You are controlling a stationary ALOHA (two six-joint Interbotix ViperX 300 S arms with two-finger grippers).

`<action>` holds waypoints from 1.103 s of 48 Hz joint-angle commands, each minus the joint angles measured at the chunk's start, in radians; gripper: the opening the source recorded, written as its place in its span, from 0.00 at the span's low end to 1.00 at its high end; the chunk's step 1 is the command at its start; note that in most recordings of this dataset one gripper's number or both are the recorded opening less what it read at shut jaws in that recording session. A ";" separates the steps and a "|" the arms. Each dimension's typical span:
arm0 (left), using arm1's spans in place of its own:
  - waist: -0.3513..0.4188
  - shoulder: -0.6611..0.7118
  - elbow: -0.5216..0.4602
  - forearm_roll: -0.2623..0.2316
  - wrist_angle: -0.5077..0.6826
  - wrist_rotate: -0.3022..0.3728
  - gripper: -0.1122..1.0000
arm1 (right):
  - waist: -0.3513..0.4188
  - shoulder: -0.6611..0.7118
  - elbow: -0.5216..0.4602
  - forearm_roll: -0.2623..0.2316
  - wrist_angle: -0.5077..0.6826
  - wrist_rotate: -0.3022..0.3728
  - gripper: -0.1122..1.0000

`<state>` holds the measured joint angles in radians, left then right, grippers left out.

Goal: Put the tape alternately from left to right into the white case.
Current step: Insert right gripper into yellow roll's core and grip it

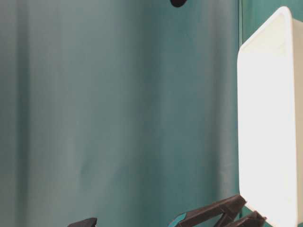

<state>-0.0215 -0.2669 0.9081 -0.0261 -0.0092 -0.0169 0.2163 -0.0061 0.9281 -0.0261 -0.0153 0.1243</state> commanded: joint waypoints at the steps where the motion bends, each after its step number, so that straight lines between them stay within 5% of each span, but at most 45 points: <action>1: 0.002 -0.009 -0.009 0.000 -0.008 0.000 0.92 | 0.003 -0.011 -0.018 0.000 -0.003 0.002 0.12; 27: 0.002 -0.009 -0.006 0.000 -0.008 0.000 0.92 | 0.003 -0.121 -0.021 0.000 0.028 0.112 0.12; 41: 0.002 -0.009 -0.003 0.000 -0.008 0.000 0.92 | -0.005 -0.169 -0.028 -0.005 0.032 0.115 0.12; 53: 0.002 -0.008 -0.003 -0.002 -0.008 0.000 0.92 | -0.083 -0.169 -0.052 -0.026 0.028 0.115 0.12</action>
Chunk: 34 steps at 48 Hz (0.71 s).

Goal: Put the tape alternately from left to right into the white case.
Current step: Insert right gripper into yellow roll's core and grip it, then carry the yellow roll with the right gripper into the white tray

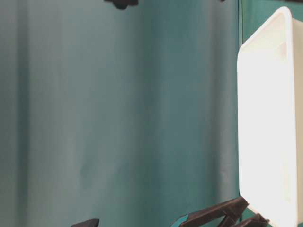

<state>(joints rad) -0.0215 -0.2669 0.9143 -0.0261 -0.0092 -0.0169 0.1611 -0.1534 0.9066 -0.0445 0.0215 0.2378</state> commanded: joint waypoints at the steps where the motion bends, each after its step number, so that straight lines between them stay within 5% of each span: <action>1: 0.002 -0.009 -0.009 0.000 -0.008 0.000 0.92 | -0.035 -0.021 -0.034 -0.011 -0.009 0.002 0.12; 34: 0.000 -0.006 -0.009 0.000 -0.008 0.000 0.92 | -0.298 0.173 -0.275 -0.229 -0.009 -0.002 0.12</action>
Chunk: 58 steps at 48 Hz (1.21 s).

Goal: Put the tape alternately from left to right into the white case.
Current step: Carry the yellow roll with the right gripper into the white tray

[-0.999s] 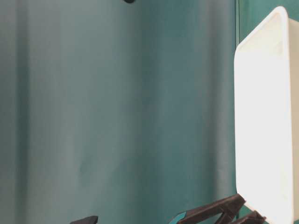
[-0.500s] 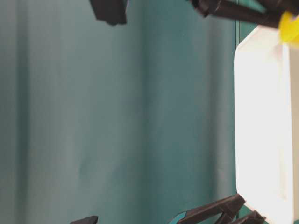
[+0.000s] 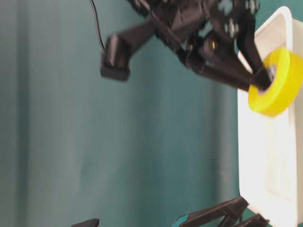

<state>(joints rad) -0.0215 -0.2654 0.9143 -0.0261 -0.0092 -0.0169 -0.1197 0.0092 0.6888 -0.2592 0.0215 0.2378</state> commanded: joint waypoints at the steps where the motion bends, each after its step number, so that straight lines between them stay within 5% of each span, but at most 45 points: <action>1: 0.002 -0.008 -0.009 -0.002 -0.008 0.000 0.92 | -0.025 0.023 -0.072 -0.021 -0.006 -0.002 0.12; 27: 0.002 -0.008 0.002 0.000 -0.009 0.000 0.92 | -0.166 0.141 -0.189 -0.072 -0.009 -0.002 0.12; 58: 0.000 -0.008 0.000 -0.002 -0.009 0.000 0.92 | -0.172 0.153 -0.189 -0.071 -0.005 0.002 0.12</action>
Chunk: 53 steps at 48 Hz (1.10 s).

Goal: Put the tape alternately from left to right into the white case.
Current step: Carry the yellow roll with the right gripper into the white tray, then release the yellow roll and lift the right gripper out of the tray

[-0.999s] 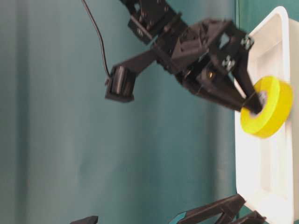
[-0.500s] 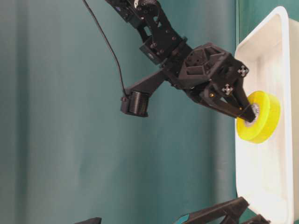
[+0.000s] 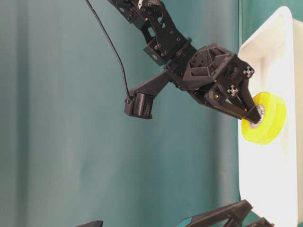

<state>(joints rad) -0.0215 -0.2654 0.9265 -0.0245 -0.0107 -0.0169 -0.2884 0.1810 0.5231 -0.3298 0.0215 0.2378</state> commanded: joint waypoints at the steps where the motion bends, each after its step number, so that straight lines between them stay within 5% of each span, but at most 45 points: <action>1: 0.000 -0.008 -0.012 -0.002 -0.008 0.000 0.92 | -0.003 -0.018 -0.023 -0.002 -0.005 0.002 0.12; 7: 0.002 -0.008 -0.012 -0.002 -0.008 0.000 0.92 | -0.003 -0.018 -0.023 0.000 -0.003 0.002 0.18; 21: 0.002 -0.009 -0.014 -0.003 -0.008 0.000 0.92 | -0.003 -0.018 -0.021 0.000 0.009 0.002 0.85; 53: 0.002 -0.009 -0.018 -0.003 -0.008 0.000 0.92 | 0.031 -0.069 0.003 0.000 0.035 0.003 0.84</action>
<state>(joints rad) -0.0215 -0.2654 0.9250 -0.0245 -0.0107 -0.0169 -0.2761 0.1687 0.5262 -0.3283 0.0552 0.2393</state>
